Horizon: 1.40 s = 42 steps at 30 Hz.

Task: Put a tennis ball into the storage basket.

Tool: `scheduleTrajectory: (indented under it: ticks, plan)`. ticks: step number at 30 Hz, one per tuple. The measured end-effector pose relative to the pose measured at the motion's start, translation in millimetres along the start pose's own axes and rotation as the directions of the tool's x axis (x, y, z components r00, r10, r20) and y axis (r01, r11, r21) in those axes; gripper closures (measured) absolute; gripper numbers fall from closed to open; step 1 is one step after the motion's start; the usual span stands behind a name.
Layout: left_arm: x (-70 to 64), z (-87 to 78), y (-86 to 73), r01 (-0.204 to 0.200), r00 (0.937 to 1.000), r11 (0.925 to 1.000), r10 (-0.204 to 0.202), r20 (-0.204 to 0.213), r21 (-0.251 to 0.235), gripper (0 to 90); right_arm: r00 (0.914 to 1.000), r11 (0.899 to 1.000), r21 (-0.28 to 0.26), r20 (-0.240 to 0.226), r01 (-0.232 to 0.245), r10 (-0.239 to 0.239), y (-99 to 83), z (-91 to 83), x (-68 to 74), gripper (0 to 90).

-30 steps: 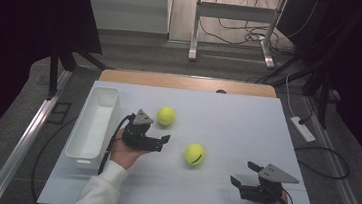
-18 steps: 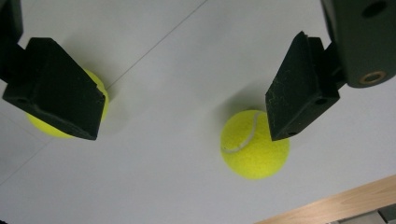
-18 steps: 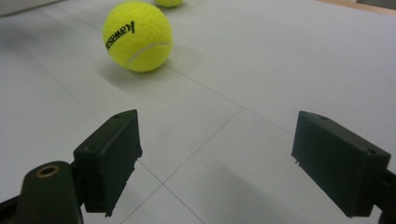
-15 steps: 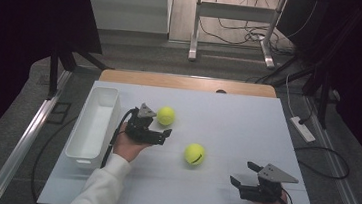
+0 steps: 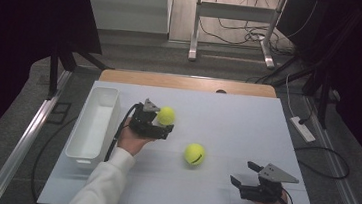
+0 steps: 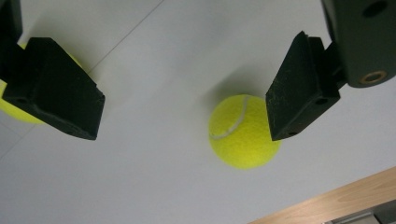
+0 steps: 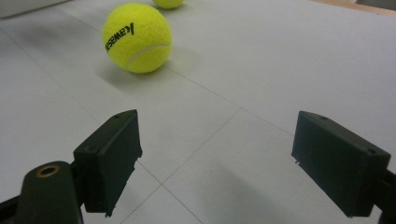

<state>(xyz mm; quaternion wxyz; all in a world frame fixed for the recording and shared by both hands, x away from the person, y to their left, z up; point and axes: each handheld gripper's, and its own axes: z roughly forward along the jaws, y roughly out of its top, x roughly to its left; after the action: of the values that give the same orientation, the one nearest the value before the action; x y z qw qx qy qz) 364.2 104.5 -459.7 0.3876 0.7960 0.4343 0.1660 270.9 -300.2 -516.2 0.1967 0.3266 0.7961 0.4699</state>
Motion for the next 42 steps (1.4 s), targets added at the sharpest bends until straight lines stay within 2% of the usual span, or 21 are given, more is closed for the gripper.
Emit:
scheduleTrajectory:
  ticks: [6, 11, 25, 34, 42]
  plan:
    - [3.5, 5.7, 1.2, -0.004, 0.9999, 1.0000, 0.004, -0.010, 0.007, 12.8, 1.0000, 1.000, -0.001, -0.001, 0.000, 0.000, 0.1, 0.3, -0.3, 15.1]
    - [8.5, 11.6, 0.3, 0.012, 0.9998, 0.9999, -0.012, -0.019, 0.010, 12.8, 1.0000, 1.000, -0.001, -0.005, -0.001, 0.001, -0.1, 0.2, -0.3, 15.1]
    - [13.4, 18.0, 8.3, -0.005, 0.9989, 0.9998, 0.006, -0.047, 0.018, 12.9, 0.9999, 1.000, -0.001, -0.009, -0.008, 0.008, 0.1, 0.0, -0.2, 15.1]
    - [20.4, 28.2, 14.8, 0.006, 0.9986, 0.9996, -0.005, -0.053, 0.028, 12.9, 0.9999, 1.000, 0.000, -0.008, -0.008, 0.008, 0.0, 0.0, -0.4, 15.0]
    - [27.5, 34.5, 17.1, 0.033, 0.9976, 0.9987, -0.030, -0.062, 0.040, 12.9, 1.0000, 1.000, -0.001, -0.007, -0.007, 0.007, 0.0, -0.1, -0.3, 15.2]
